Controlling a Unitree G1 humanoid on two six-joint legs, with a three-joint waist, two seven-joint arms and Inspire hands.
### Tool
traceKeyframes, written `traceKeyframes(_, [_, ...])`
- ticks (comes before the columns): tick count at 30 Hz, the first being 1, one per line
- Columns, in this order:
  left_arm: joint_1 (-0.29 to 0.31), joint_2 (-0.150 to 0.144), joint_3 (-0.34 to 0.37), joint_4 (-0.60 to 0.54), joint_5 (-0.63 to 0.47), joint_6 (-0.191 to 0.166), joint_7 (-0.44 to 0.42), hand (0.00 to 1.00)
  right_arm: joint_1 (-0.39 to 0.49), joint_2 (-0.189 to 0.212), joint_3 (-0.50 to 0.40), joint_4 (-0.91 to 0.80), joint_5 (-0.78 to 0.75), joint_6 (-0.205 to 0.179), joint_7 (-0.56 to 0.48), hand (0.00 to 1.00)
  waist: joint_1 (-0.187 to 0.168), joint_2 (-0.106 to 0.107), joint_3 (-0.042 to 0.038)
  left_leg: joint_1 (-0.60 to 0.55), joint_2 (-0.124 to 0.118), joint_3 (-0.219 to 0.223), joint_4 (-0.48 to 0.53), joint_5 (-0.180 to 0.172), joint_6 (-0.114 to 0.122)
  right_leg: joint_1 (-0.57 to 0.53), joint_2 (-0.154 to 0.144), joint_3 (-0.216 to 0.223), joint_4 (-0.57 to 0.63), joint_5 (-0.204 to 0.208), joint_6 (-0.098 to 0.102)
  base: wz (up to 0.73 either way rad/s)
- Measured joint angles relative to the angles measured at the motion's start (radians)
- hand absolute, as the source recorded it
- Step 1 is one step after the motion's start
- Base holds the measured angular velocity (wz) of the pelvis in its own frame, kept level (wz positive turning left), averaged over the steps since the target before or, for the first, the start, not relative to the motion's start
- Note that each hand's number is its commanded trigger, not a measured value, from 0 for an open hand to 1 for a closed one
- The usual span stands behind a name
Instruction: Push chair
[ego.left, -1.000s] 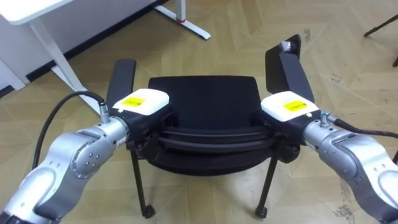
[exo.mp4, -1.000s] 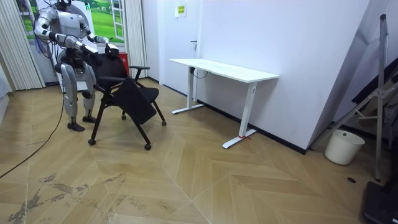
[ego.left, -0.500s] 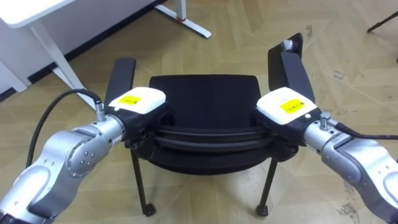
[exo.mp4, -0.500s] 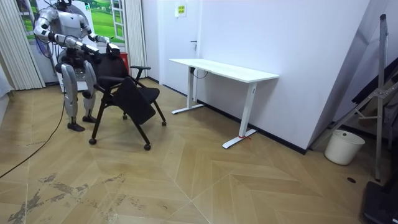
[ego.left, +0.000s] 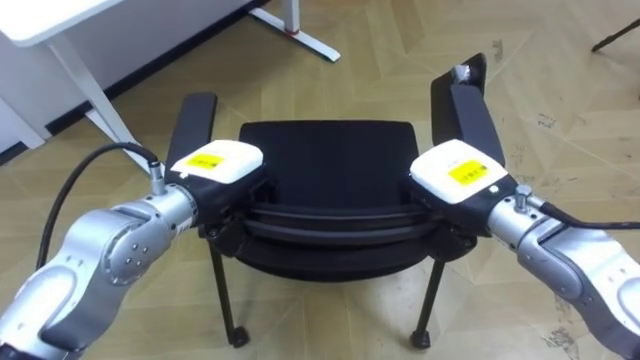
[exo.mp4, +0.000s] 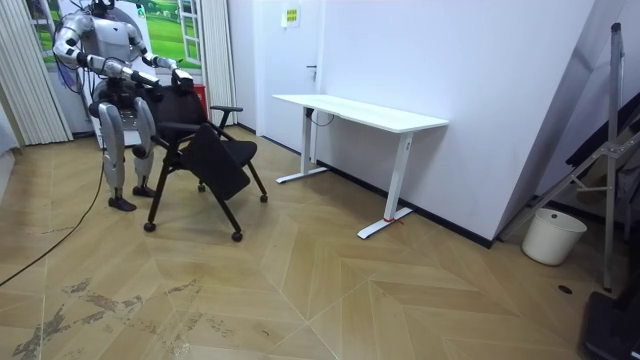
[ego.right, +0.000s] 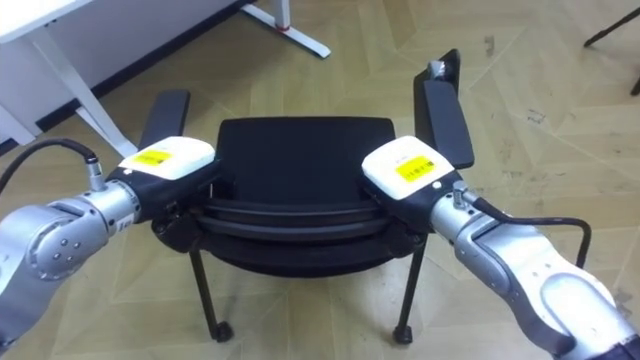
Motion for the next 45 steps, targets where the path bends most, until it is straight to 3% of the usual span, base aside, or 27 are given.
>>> traceKeyframes(5, [-0.001, -0.009, -0.006, 0.062, -0.005, -0.031, 0.023, 1.0, -0.017, 0.016, 0.02, 0.055, 0.004, -0.023, -0.009, 1.0, -0.002, -0.005, 0.0015, 0.003, 0.008, 0.014, 0.065, -0.002, -0.003, 0.028, 0.002, -0.031, 0.014, -0.002, -0.003, 0.03])
traceKeyframes(8, [-0.004, -0.021, -0.004, 0.105, -0.004, -0.043, 0.039, 1.0, -0.017, 0.042, 0.021, 0.081, 0.0, -0.03, -0.014, 1.0, -0.009, -0.014, 0.0021, -0.047, 0.021, 0.04, 0.198, -0.003, -0.005, 0.038, 0.0, -0.064, 0.042, -0.021, -0.014, 0.21])
traceKeyframes(11, [-0.011, -0.022, -0.006, 0.125, -0.004, -0.045, 0.048, 1.0, -0.017, 0.049, 0.022, 0.084, 0.001, -0.034, -0.018, 1.0, -0.009, -0.013, 0.0022, -0.131, 0.064, 0.087, 0.39, -0.004, -0.007, 0.044, 0.004, -0.086, 0.067, -0.056, -0.035, 0.17])
traceKeyframes(12, [-0.011, -0.019, -0.006, 0.127, -0.005, -0.044, 0.05, 1.0, -0.017, 0.054, 0.022, 0.09, 0.002, -0.037, -0.023, 1.0, -0.008, -0.008, 0.0032, -0.163, 0.091, 0.099, 0.468, -0.003, -0.009, 0.05, 0.015, -0.085, 0.073, -0.067, -0.044, 0.0])
traceKeyframes(13, [-0.011, -0.018, -0.006, 0.134, -0.009, -0.044, 0.051, 1.0, -0.023, 0.06, 0.028, 0.103, 0.006, -0.042, -0.03, 1.0, -0.001, -0.001, 0.0047, -0.202, 0.131, 0.125, 0.564, 0.016, -0.037, 0.067, 0.03, -0.073, 0.079, -0.074, -0.057, -0.05])
traceKeyframes(14, [-0.01, -0.017, -0.006, 0.136, -0.01, -0.043, 0.051, 1.0, -0.029, 0.065, 0.031, 0.113, 0.007, -0.043, -0.032, 1.0, 0.001, 0.002, 0.0086, -0.223, 0.141, 0.127, 0.592, 0.012, -0.054, 0.074, 0.035, -0.063, 0.085, -0.077, -0.061, -0.04])
traceKeyframes(15, [-0.012, -0.02, -0.009, 0.143, -0.012, -0.044, 0.049, 1.0, -0.03, 0.067, 0.031, 0.117, 0.006, -0.044, -0.032, 1.0, -0.006, 0.0, 0.0088, -0.253, 0.131, 0.101, 0.547, -0.013, -0.058, 0.073, 0.038, -0.054, 0.096, -0.085, -0.068, 0.0])
traceKeyframes(16, [-0.015, -0.02, -0.009, 0.144, -0.015, -0.044, 0.049, 1.0, -0.032, 0.063, 0.031, 0.117, 0.006, -0.045, -0.033, 1.0, -0.006, 0.001, 0.0087, -0.269, 0.125, 0.1, 0.506, -0.015, -0.058, 0.065, 0.038, -0.053, 0.108, -0.093, -0.069, 0.06])
traceKeyframes(17, [-0.02, -0.02, -0.013, 0.143, -0.016, -0.046, 0.05, 1.0, -0.034, 0.051, 0.031, 0.115, 0.014, -0.048, -0.032, 1.0, -0.003, 0.004, 0.0066, -0.295, 0.108, 0.084, 0.404, -0.005, -0.063, 0.052, 0.035, -0.046, 0.125, -0.109, -0.069, -0.11])
traceKeyframes(18, [-0.02, -0.02, -0.013, 0.138, -0.017, -0.051, 0.048, 1.0, -0.034, 0.036, 0.031, 0.112, 0.033, -0.052, -0.029, 1.0, 0.005, 0.005, 0.006, -0.303, 0.098, 0.064, 0.283, 0.023, -0.071, 0.041, 0.034, -0.028, 0.15, -0.131, -0.064, -0.25])
traceKeyframes(19, [-0.019, -0.016, -0.013, 0.131, -0.018, -0.059, 0.037, 1.0, -0.031, 0.027, 0.033, 0.112, 0.049, -0.055, -0.026, 1.0, 0.012, 0.007, 0.0048, -0.297, 0.084, 0.054, 0.208, 0.086, -0.058, 0.034, 0.033, -0.012, 0.181, -0.155, -0.057, -0.34])
traceKeyframes(21, [-0.019, -0.011, -0.012, 0.128, -0.019, -0.065, 0.023, 1.0, -0.02, 0.026, 0.033, 0.109, 0.057, -0.056, -0.029, 1.0, 0.017, -0.003, -0.0017, -0.271, 0.068, 0.058, 0.199, 0.121, -0.026, 0.036, 0.012, 0.003, 0.212, -0.184, -0.037, -0.28])
traceKeyframes(23, [-0.019, -0.008, -0.01, 0.125, -0.019, -0.065, 0.022, 1.0, -0.013, 0.024, 0.033, 0.096, 0.055, -0.056, -0.03, 1.0, 0.015, -0.014, -0.0084, -0.263, 0.046, 0.068, 0.194, 0.112, -0.012, 0.038, -0.013, 0.002, 0.212, -0.194, -0.02, -0.1])
traceKeyframes(25, [-0.019, -0.003, 0.0, 0.122, -0.026, -0.067, 0.022, 1.0, -0.013, 0.023, 0.028, 0.085, 0.054, -0.055, -0.031, 1.0, -0.007, -0.022, -0.0099, -0.261, 0.02, 0.077, 0.207, 0.098, 0.016, 0.038, -0.04, 0.0, 0.224, -0.204, 0.002, 0.04])
traceKeyframes(27, [-0.019, 0.0, 0.001, 0.121, -0.03, -0.068, 0.022, 1.0, -0.013, 0.02, 0.024, 0.079, 0.054, -0.056, -0.031, 1.0, -0.012, -0.021, -0.0093, -0.252, 0.001, 0.093, 0.213, 0.076, 0.03, 0.04, -0.065, 0.002, 0.243, -0.214, 0.02, -0.06])
traceKeyframes(29, [-0.02, 0.0, 0.001, 0.121, -0.035, -0.072, 0.025, 1.0, -0.013, 0.014, 0.022, 0.076, 0.055, -0.056, -0.033, 1.0, -0.02, -0.019, -0.0084, -0.247, -0.007, 0.106, 0.232, 0.046, 0.046, 0.034, -0.079, 0.0, 0.3, -0.222, 0.035, -0.09])
traceKeyframes(30, [-0.02, 0.001, 0.001, 0.121, -0.037, -0.078, 0.025, 1.0, -0.013, 0.012, 0.022, 0.076, 0.055, -0.058, -0.033, 1.0, -0.02, -0.018, -0.0086, -0.244, -0.007, 0.114, 0.249, 0.026, 0.055, 0.002, -0.093, -0.003, 0.384, -0.219, 0.041, -0.06])
traceKeyframes(32, [-0.021, 0.006, 0.001, 0.121, -0.04, -0.087, 0.024, 1.0, -0.013, 0.007, 0.022, 0.078, 0.054, -0.069, -0.034, 1.0, -0.032, -0.018, -0.0074, -0.232, -0.022, 0.114, 0.261, 0.001, 0.067, -0.06, -0.131, -0.016, 0.544, -0.192, 0.083, 0.07])
traceKeyframes(33, [-0.021, 0.008, 0.001, 0.121, -0.04, -0.087, 0.022, 1.0, -0.013, 0.004, 0.019, 0.078, 0.054, -0.08, -0.034, 1.0, -0.041, -0.018, -0.0072, -0.221, -0.036, 0.114, 0.264, -0.011, 0.079, -0.105, -0.157, -0.012, 0.654, -0.151, 0.091, 0.15])
traceKeyframes(35, [-0.021, 0.01, 0.001, 0.121, -0.04, -0.086, 0.019, 1.0, -0.013, 0.003, 0.017, 0.08, 0.055, -0.093, -0.034, 1.0, -0.053, -0.014, -0.0052, -0.202, -0.048, 0.115, 0.268, -0.032, 0.092, -0.161, -0.177, 0.002, 0.779, -0.066, 0.089, 0.07])
traceKeyframes(37, [-0.021, 0.023, -0.001, 0.118, -0.051, -0.088, 0.021, 1.0, -0.011, 0.005, 0.017, 0.083, 0.058, -0.1, -0.034, 1.0, -0.068, -0.006, -0.0012, -0.182, -0.054, 0.108, 0.27, -0.053, 0.11, -0.222, -0.188, 0.015, 0.891, 0.058, 0.079, 0.0])
traceKeyframes(38, [-0.021, 0.031, -0.004, 0.118, -0.058, -0.088, 0.025, 1.0, -0.011, 0.005, 0.018, 0.083, 0.062, -0.103, -0.034, 1.0, -0.071, -0.004, -0.0004, -0.177, -0.055, 0.109, 0.27, -0.058, 0.113, -0.237, -0.189, 0.018, 0.912, 0.072, 0.083, -0.07])
traceKeyframes(40, [-0.021, 0.048, -0.01, 0.118, -0.066, -0.094, 0.037, 1.0, -0.008, 0.005, 0.018, 0.082, 0.066, -0.114, -0.039, 1.0, -0.083, 0.007, 0.0043, -0.153, -0.055, 0.108, 0.272, -0.079, 0.127, -0.295, -0.183, 0.008, 0.946, 0.04, 0.081, 0.02])
traceKeyframes(43, [-0.021, 0.055, -0.022, 0.118, -0.068, -0.092, 0.052, 1.0, -0.003, 0.002, 0.018, 0.083, 0.068, -0.123, -0.044, 1.0, -0.086, 0.018, 0.0097, -0.122, -0.055, 0.108, 0.272, -0.101, 0.133, -0.352, -0.153, -0.004, 0.9, -0.017, 0.07, 0.0])
traceKeyframes(45, [-0.021, 0.057, -0.023, 0.119, -0.071, -0.089, 0.06, 1.0, -0.001, 0.003, 0.018, 0.082, 0.068, -0.13, -0.045, 1.0, -0.096, 0.021, 0.0108, -0.098, -0.057, 0.103, 0.272, -0.123, 0.137, -0.402, -0.124, -0.038, 0.765, -0.049, 0.061, 0.09])
